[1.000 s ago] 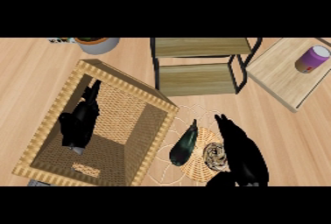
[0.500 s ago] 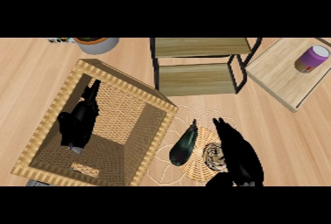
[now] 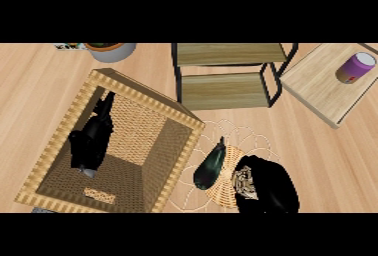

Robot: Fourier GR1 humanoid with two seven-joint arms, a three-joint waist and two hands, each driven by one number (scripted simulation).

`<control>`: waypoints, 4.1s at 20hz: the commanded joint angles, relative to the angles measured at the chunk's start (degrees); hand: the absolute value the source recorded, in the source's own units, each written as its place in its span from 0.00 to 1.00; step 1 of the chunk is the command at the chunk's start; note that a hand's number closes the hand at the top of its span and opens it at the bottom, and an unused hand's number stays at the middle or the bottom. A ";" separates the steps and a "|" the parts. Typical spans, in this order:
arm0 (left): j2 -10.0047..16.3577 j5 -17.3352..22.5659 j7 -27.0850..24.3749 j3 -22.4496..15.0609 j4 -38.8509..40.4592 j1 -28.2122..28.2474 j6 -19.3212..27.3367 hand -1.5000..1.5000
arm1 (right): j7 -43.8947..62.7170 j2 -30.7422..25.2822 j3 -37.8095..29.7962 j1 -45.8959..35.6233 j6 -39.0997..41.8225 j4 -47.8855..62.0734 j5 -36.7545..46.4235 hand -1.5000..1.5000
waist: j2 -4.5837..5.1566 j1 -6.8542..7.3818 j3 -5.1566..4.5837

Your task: Pick the cupcake from the placemat and place it in the tiered shelf

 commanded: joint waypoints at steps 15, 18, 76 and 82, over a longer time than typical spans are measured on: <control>1.89 -0.92 -0.24 -3.82 1.80 -2.85 -2.21 0.50 | 29.21 11.46 25.66 -24.27 -21.20 9.20 -1.36 1.00 | 1.00 3.34 -0.05; 2.24 -0.09 -0.23 -3.96 0.70 -2.32 -1.02 0.50 | 27.46 11.46 25.07 -23.85 -30.29 4.88 -1.03 1.00 | 0.76 2.64 0.01; 2.66 0.30 -3.50 0.19 7.31 -4.68 -2.85 0.50 | 16.79 10.86 -17.13 -71.47 -16.90 30.16 29.47 1.00 | 0.85 0.33 -0.08; 2.68 -0.42 -2.49 -2.40 3.02 -1.62 -1.18 0.50 | 16.09 11.48 -24.47 -68.78 -32.64 28.70 25.35 1.00 | 1.23 0.96 0.06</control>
